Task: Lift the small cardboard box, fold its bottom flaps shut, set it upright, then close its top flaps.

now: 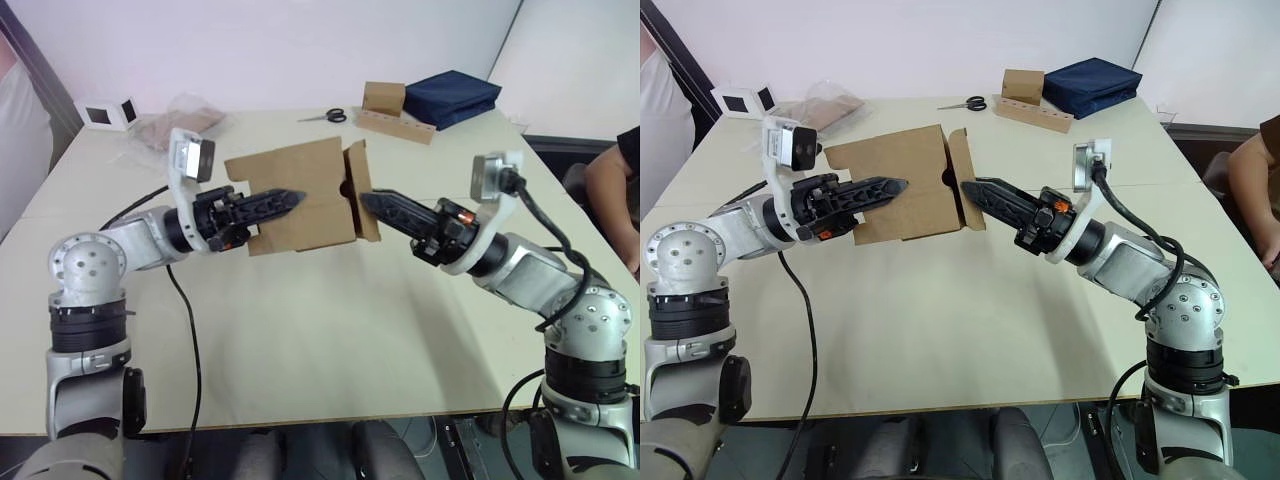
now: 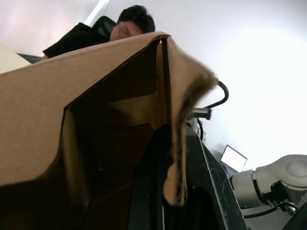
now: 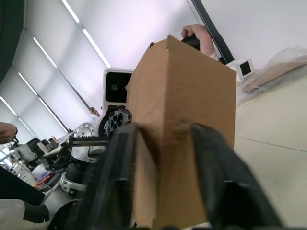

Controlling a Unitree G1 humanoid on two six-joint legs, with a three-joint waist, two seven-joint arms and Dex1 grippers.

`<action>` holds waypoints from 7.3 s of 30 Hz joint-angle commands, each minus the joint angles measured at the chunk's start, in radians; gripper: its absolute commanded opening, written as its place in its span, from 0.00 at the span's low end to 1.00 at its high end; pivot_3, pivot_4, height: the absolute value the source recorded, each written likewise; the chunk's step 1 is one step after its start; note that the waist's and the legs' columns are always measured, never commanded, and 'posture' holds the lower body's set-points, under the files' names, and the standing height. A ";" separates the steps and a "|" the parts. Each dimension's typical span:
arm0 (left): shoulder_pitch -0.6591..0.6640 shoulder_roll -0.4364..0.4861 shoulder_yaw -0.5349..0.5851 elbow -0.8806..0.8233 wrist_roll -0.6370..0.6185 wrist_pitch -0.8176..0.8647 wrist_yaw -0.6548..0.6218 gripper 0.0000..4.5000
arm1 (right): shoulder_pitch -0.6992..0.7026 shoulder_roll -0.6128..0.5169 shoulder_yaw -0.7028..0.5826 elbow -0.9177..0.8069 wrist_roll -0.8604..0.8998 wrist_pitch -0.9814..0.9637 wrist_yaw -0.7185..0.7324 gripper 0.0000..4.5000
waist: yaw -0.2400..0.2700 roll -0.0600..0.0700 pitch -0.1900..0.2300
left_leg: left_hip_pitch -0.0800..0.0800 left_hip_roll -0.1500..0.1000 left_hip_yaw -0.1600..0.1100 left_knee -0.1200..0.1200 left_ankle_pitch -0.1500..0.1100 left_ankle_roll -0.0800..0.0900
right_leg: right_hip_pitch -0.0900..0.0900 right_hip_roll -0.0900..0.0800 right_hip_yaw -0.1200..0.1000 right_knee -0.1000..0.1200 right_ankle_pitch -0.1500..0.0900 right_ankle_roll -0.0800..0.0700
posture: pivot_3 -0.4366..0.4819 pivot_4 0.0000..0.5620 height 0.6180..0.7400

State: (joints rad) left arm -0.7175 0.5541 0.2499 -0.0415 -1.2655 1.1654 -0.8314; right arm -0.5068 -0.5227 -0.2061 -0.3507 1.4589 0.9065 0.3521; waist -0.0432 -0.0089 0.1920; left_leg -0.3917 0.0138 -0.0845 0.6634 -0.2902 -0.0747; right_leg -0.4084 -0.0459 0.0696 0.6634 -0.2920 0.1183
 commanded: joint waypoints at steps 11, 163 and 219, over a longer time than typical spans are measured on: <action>-0.011 -0.001 0.012 -0.033 -0.013 -0.017 0.000 0.00 | -0.024 0.000 -0.023 -0.018 -0.007 -0.032 -0.005 0.35 | 0.000 0.000 0.000 | 0.000 0.000 0.000 0.000 0.000 0.000 | 0.000 0.000 0.000 0.000 0.000 0.000 | 0.48 0.27 1.00; -0.009 -0.071 0.004 -0.094 -0.083 -0.092 0.141 0.00 | -0.071 0.077 -0.054 0.071 0.102 -0.035 -0.105 0.35 | 0.000 0.001 0.002 | -0.001 0.000 0.000 -0.001 0.000 0.000 | -0.001 0.000 0.000 -0.001 0.000 0.000 | 0.48 0.27 1.00; -0.004 -0.113 0.009 -0.069 -0.073 -0.125 0.158 0.00 | -0.055 0.135 0.041 -0.033 0.163 -0.114 -0.250 0.35 | 0.000 0.001 0.002 | -0.001 0.000 0.000 -0.002 0.000 0.000 | -0.001 0.000 0.000 -0.001 0.000 0.000 | 0.48 0.27 1.00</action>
State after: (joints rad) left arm -0.7038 0.4448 0.2482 -0.0821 -1.3167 1.0417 -0.6797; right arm -0.5281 -0.4000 -0.1790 -0.3566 1.6042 0.7970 0.0948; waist -0.0437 -0.0075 0.1939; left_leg -0.3924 0.0140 -0.0844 0.6619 -0.2903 -0.0745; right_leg -0.4092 -0.0456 0.0699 0.6623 -0.2920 0.1182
